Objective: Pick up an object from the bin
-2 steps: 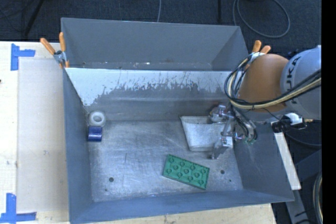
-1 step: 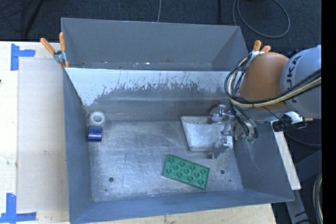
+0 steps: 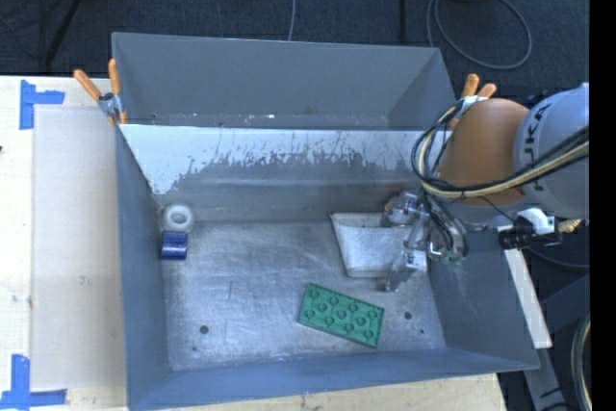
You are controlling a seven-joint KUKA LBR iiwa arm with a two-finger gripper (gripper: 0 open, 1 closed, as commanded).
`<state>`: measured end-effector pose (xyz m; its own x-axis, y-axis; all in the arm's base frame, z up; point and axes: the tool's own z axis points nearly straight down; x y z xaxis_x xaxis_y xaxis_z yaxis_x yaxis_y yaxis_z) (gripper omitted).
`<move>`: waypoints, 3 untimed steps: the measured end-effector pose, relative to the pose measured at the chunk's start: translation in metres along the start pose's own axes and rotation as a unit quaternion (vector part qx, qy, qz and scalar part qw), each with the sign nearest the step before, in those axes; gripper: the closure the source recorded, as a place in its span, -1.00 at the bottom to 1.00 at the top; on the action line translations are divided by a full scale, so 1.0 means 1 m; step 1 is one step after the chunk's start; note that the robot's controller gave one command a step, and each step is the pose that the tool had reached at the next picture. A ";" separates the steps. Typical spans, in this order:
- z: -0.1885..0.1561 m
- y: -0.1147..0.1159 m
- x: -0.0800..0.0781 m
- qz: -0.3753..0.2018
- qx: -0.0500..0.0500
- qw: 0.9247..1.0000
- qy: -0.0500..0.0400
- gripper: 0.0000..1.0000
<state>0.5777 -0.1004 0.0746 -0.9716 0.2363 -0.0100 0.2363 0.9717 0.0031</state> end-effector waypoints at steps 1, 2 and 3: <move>0.000 0.000 0.002 -0.001 0.001 1.000 0.005 1.00; -0.007 0.001 0.001 -0.003 0.001 1.000 0.005 1.00; -0.022 0.001 0.001 -0.003 0.001 1.000 0.005 1.00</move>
Offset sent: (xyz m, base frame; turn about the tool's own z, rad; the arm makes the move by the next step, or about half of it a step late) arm 0.0000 0.0000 0.0000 0.0000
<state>0.5763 -0.0995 0.0962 -0.9732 0.2299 0.0008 0.2299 0.9732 0.0009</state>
